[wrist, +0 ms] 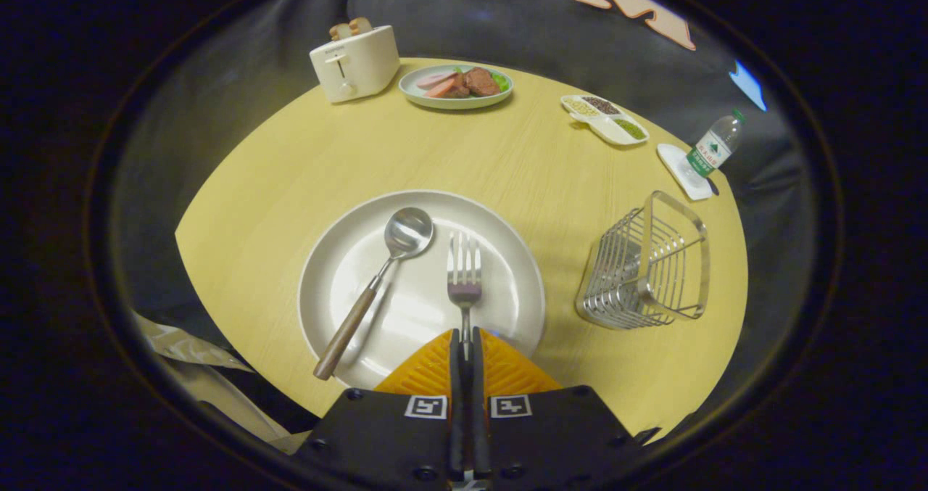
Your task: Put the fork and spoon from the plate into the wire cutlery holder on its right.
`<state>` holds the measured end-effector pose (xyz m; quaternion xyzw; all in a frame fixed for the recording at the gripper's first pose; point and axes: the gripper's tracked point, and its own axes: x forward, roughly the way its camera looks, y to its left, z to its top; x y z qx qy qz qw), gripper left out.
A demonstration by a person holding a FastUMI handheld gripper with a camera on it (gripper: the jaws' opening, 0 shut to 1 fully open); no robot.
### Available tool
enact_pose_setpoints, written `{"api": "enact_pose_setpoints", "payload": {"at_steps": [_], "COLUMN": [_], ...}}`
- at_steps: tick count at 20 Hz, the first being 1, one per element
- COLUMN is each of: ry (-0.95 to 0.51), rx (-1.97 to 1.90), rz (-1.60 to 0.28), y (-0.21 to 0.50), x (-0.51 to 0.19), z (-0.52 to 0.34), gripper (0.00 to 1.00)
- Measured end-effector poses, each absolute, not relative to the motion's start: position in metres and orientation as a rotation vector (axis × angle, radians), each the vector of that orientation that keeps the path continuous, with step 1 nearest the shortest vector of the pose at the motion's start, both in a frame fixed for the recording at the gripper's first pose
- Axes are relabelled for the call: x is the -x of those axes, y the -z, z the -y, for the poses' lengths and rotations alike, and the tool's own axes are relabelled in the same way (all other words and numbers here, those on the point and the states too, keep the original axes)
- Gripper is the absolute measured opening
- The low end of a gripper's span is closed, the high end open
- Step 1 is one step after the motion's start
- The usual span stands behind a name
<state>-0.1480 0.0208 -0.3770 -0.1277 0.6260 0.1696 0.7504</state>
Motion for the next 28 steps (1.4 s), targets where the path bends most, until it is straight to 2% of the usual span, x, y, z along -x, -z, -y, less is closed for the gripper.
{"api": "enact_pose_setpoints", "payload": {"at_steps": [17,28], "ry": [-0.337,-0.306], "rx": [0.423,0.500], "rz": [-1.355,-1.444], "y": [0.315,0.330], "x": [0.085,0.074], "z": [0.059,0.109], "gripper": [0.08,0.08]}}
